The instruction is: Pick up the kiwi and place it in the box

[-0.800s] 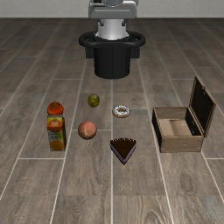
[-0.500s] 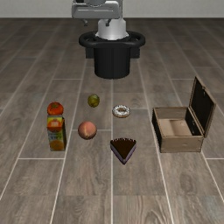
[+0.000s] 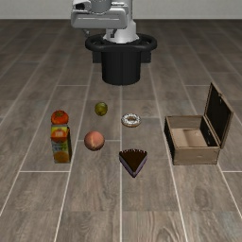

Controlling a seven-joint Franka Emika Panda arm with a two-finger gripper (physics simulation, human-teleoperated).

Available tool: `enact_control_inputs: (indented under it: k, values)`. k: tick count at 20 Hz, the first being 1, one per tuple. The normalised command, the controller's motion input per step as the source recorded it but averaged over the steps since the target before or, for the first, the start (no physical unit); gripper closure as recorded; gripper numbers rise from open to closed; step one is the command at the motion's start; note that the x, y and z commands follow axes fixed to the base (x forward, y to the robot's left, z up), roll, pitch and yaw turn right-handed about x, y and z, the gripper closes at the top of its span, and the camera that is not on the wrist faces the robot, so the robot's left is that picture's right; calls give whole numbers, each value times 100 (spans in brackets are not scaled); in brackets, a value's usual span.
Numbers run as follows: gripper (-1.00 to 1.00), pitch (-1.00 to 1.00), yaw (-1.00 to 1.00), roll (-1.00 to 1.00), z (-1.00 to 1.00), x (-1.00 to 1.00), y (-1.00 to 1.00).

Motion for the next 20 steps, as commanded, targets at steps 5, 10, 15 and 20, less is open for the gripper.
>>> enact_control_inputs:
  k: [5, 10, 15, 20]
  values:
    - [-100, 0, 0, 0, -60, 40, 0]
    - [-100, 0, 0, 0, -100, 0, 0]
    - [-100, 0, 0, 0, -100, 0, 0]
    - [-100, 0, 0, 0, -100, 0, 0]
